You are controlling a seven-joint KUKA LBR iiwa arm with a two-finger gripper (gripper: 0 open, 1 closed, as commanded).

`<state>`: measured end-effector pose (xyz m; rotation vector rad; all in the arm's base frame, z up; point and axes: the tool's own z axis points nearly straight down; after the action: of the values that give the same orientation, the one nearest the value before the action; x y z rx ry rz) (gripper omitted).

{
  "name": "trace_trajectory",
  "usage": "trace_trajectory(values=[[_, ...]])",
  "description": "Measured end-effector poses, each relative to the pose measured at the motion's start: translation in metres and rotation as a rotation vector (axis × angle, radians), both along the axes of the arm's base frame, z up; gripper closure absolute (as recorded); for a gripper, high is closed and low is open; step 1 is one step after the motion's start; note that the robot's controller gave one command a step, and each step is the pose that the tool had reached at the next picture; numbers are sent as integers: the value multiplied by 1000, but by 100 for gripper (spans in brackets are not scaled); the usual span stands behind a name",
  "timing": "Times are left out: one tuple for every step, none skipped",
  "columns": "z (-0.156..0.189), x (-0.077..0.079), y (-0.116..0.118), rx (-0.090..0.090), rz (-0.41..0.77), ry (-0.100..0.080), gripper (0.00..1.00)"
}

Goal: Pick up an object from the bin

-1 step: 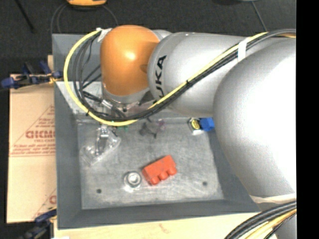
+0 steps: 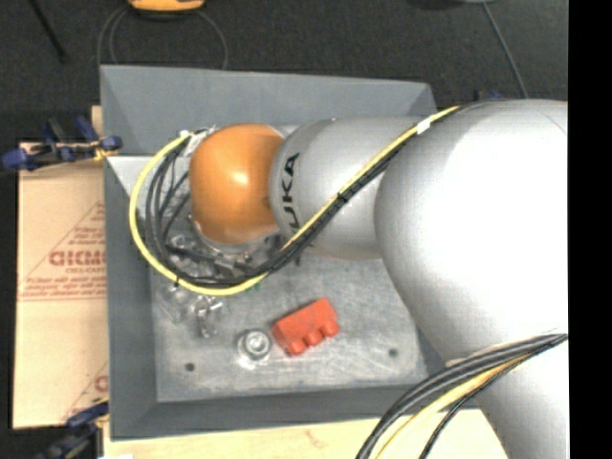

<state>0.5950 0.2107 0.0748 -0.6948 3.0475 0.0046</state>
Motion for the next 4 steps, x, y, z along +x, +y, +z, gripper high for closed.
trace_trajectory(values=[[27,-2,-38,-3,-151,11,0],[38,-9,-48,-7,-52,12,0],[5,6,-57,8,43,-11,0],[-1,12,-17,-7,314,2,0]])
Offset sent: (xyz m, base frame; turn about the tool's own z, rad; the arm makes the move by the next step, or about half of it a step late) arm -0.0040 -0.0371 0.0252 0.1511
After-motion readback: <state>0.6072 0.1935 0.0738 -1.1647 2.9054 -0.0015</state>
